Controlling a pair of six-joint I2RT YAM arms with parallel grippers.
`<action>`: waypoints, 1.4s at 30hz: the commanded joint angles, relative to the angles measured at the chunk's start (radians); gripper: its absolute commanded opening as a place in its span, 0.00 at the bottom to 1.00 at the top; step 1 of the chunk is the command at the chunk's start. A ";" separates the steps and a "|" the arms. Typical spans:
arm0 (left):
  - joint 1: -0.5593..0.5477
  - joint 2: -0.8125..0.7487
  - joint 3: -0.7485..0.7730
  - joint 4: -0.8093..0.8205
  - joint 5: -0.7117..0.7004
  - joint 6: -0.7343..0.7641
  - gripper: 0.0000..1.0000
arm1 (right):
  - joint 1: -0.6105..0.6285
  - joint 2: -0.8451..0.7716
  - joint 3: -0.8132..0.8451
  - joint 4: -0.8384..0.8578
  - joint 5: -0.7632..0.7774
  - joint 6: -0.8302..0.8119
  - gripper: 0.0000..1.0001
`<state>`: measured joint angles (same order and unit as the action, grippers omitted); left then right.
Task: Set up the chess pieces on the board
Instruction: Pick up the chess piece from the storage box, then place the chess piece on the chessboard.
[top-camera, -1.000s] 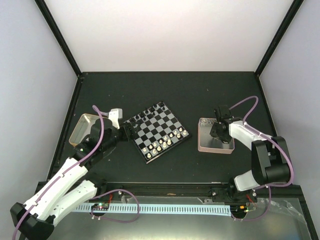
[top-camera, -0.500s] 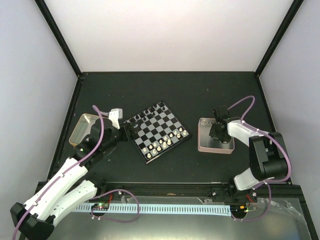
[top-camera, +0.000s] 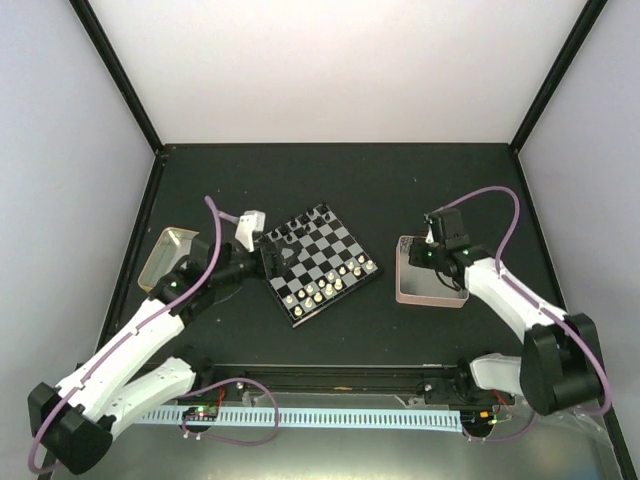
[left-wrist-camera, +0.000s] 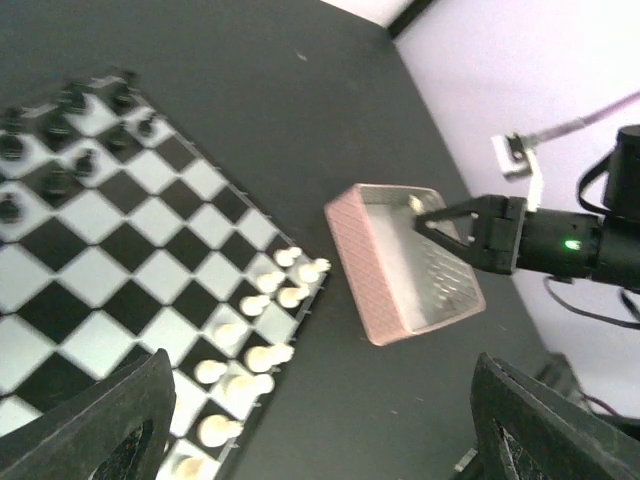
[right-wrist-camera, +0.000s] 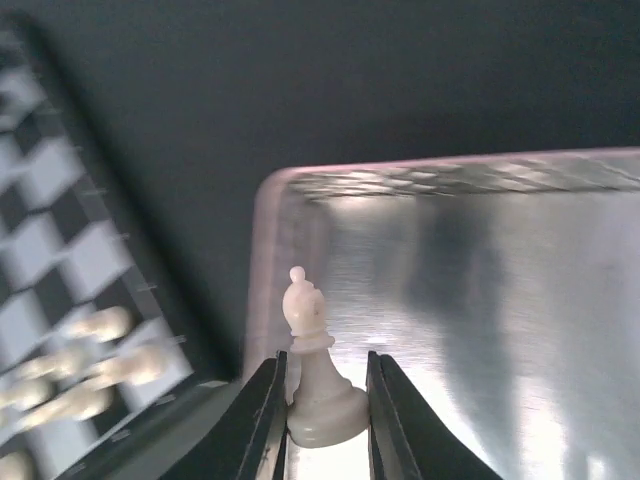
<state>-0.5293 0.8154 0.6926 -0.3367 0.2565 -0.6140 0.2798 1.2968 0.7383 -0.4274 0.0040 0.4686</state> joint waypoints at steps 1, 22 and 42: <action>0.001 0.097 0.091 0.099 0.300 -0.018 0.82 | 0.052 -0.124 -0.063 0.188 -0.277 -0.069 0.20; -0.099 0.489 0.186 0.275 0.635 -0.171 0.42 | 0.338 -0.173 -0.070 0.340 -0.749 -0.161 0.20; -0.099 0.537 0.169 0.294 0.655 -0.168 0.02 | 0.339 -0.169 -0.061 0.319 -0.723 -0.165 0.24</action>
<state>-0.6231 1.3464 0.8375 -0.0849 0.8734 -0.7864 0.6121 1.1286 0.6605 -0.1127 -0.7395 0.3153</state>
